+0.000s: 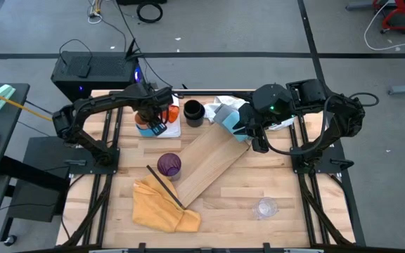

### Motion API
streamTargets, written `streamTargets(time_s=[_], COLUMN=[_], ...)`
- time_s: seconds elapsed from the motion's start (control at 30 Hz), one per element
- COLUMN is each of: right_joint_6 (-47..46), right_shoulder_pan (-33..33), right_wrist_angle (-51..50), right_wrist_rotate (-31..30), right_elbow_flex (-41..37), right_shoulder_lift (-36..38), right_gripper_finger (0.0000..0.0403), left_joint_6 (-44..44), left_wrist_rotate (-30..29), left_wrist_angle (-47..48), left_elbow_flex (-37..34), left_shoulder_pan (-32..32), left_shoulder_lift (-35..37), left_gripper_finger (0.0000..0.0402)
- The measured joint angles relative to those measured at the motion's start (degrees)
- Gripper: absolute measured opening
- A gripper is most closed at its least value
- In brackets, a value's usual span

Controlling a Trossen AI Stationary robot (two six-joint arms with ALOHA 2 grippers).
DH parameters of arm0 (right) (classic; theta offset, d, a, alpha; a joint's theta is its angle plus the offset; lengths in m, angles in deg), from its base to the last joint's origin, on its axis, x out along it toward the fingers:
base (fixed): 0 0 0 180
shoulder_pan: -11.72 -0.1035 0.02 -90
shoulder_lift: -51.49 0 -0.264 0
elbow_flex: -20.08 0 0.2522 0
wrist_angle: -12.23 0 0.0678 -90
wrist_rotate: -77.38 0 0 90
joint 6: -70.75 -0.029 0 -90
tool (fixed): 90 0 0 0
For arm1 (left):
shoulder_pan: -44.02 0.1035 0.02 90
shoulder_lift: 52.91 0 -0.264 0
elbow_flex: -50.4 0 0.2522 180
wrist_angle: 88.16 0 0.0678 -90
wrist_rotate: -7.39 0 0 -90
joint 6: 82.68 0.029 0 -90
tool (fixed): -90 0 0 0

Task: Stack small to large cups/mugs on shelf
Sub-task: Put the orange cup on the shelf

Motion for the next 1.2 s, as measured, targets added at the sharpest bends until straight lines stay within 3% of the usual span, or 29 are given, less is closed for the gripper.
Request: streamTargets(time_s=[0.3, 0.53, 0.8, 1.1, 1.2], right_joint_6=[0.0, 0.0, 0.0, 0.0, 0.0], right_shoulder_pan=[0.0, 0.0, 0.0, 0.0, 0.0], right_wrist_angle=[0.0, 0.0, 0.0, 0.0, 0.0], right_wrist_rotate=[0.0, 0.0, 0.0, 0.0, 0.0], right_elbow_flex=[0.0, 0.0, 0.0, 0.0, 0.0], right_shoulder_lift=[0.0, 0.0, 0.0, 0.0, 0.0], right_gripper_finger=[0.0078, 0.0078, 0.0078, 0.0078, 0.0078], left_joint_6=[1.6, 2.4, 3.5, 2.9, 2.9], left_wrist_rotate=[0.0, 0.0, 0.0, 0.0, 0.0], left_wrist_angle=[1.6, 1.6, 2.0, 4.0, 5.3], left_elbow_flex=[0.0, 0.0, 0.0, 0.0, 0.0], left_shoulder_pan=[1.6, 1.6, 1.6, 1.6, 1.7], left_shoulder_lift=[-2.9, -5.2, -5.2, -5.2, -5.2], left_gripper_finger=[0.0181, 0.018, 0.0124, 0.0014, 0.0014])
